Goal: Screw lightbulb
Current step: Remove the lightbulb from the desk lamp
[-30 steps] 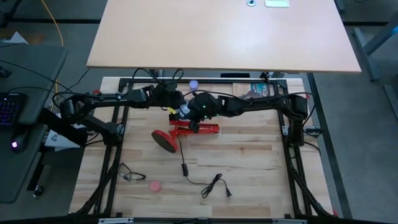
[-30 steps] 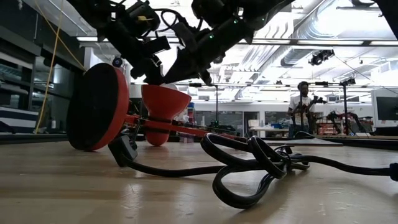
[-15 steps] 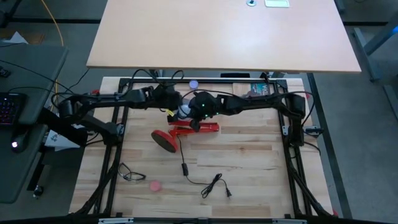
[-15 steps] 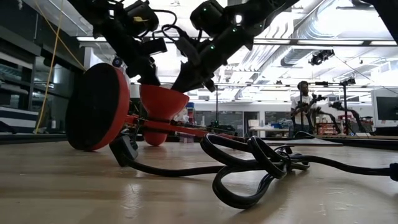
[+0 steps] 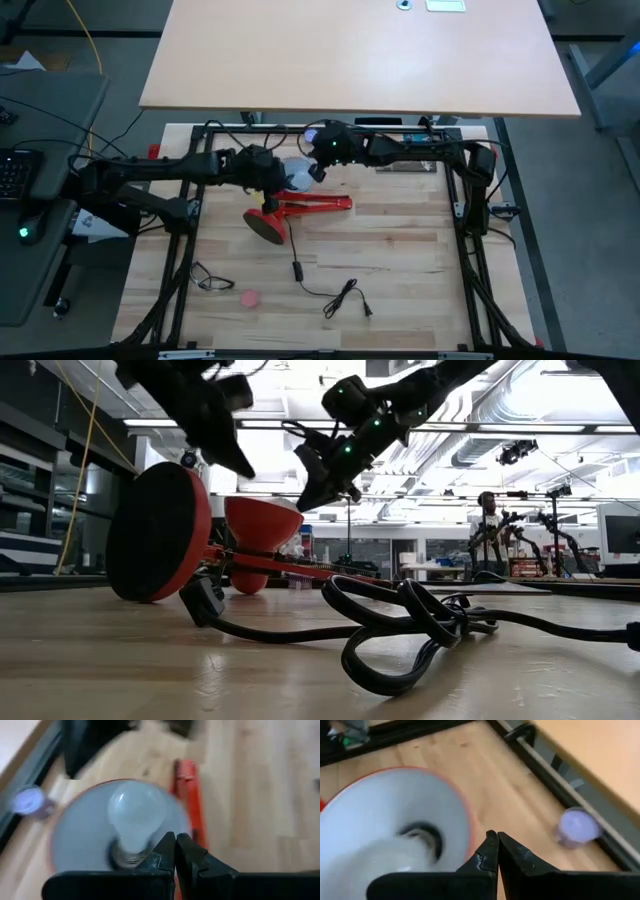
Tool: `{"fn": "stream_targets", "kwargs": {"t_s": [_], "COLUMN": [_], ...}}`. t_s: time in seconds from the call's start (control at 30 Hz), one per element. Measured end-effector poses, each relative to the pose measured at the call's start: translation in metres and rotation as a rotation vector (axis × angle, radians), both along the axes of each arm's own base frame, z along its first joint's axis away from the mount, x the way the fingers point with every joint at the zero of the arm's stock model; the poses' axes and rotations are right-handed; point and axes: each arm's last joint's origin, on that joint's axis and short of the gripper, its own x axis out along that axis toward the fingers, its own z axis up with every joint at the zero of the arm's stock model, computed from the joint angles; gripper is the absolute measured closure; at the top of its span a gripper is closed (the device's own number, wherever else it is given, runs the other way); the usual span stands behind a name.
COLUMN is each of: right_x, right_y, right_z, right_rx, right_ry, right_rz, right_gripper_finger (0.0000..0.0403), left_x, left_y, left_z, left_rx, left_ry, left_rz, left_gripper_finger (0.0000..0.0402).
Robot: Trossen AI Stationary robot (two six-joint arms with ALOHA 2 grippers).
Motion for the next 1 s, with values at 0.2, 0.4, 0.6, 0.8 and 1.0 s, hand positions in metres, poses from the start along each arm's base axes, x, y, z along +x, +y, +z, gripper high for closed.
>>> {"fn": "stream_targets", "kwargs": {"t_s": [0.2, 0.4, 0.6, 0.8, 1.0], "right_x": [-0.015, -0.029, -0.026, -0.011, 0.000], "right_y": [-0.016, -0.012, 0.008, 0.030, 0.055], "right_z": [0.027, 0.057, 0.062, 0.052, 0.043], "right_rx": [-0.030, 0.071, 0.129, 0.147, 0.078], "right_ry": [-0.064, -0.168, -0.182, -0.176, -0.140], "right_rz": [-0.033, -0.001, 0.130, 0.199, 0.162], "right_gripper_finger": [0.0403, 0.0403, 0.0386, 0.0280, 0.0167], "left_x": [-0.011, -0.032, -0.052, -0.057, -0.055], "left_y": [-0.014, -0.015, -0.017, -0.016, -0.016], "left_z": [0.022, 0.047, 0.067, 0.069, 0.065], "left_rx": [0.025, 0.119, 0.120, 0.129, 0.122], "left_ry": [-0.108, -0.225, -0.344, -0.352, -0.325], "left_rz": [0.016, 0.117, 0.198, 0.254, 0.259], "left_gripper_finger": [0.0401, 0.0402, 0.0401, 0.0402, 0.0402]}}
